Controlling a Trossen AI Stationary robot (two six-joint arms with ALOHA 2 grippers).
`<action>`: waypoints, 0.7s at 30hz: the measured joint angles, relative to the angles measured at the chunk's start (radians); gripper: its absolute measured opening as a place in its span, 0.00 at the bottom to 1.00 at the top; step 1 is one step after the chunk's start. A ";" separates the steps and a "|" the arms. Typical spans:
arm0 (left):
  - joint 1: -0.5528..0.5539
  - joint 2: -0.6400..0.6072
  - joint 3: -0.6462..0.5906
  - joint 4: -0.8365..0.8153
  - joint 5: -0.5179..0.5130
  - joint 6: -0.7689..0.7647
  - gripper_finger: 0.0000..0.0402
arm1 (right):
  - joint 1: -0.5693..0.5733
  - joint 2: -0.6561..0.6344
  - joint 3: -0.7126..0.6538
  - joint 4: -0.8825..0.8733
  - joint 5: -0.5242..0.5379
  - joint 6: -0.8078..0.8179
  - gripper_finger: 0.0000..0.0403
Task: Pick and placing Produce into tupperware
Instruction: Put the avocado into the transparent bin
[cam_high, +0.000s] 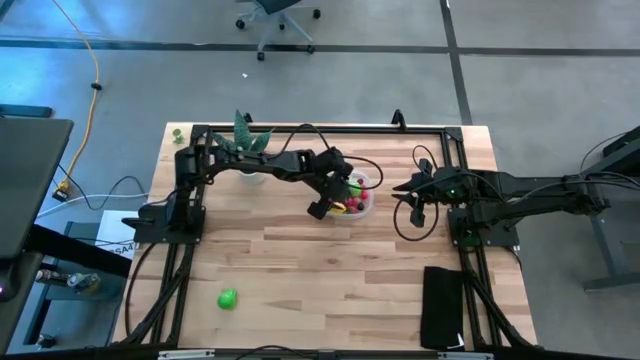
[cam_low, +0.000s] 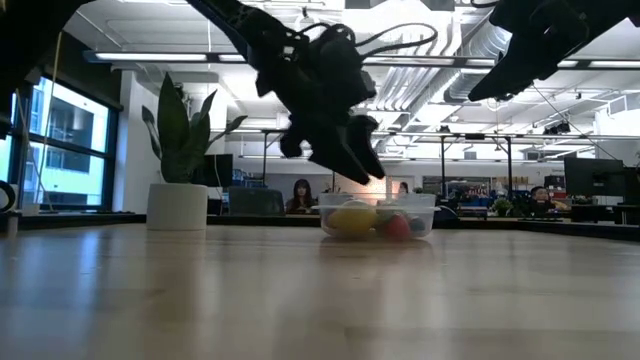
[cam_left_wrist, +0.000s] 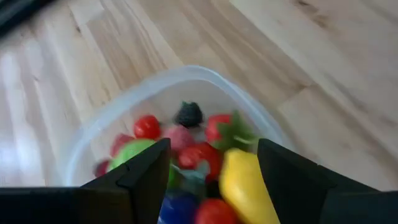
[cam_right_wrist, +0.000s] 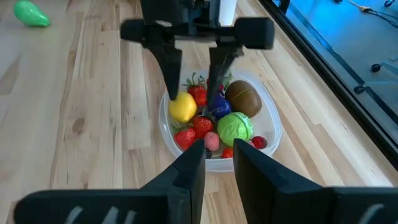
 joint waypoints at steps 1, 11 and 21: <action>-0.003 -0.012 0.000 -0.031 0.002 -0.016 0.58 | 0.000 0.000 0.000 0.000 0.000 0.000 0.18; -0.083 -0.217 0.000 -0.512 0.039 -0.104 0.58 | 0.000 0.000 0.000 0.000 0.000 0.000 0.18; -0.403 -0.421 -0.080 -0.812 -0.032 -0.311 0.58 | 0.000 0.000 0.000 0.000 0.000 0.000 0.18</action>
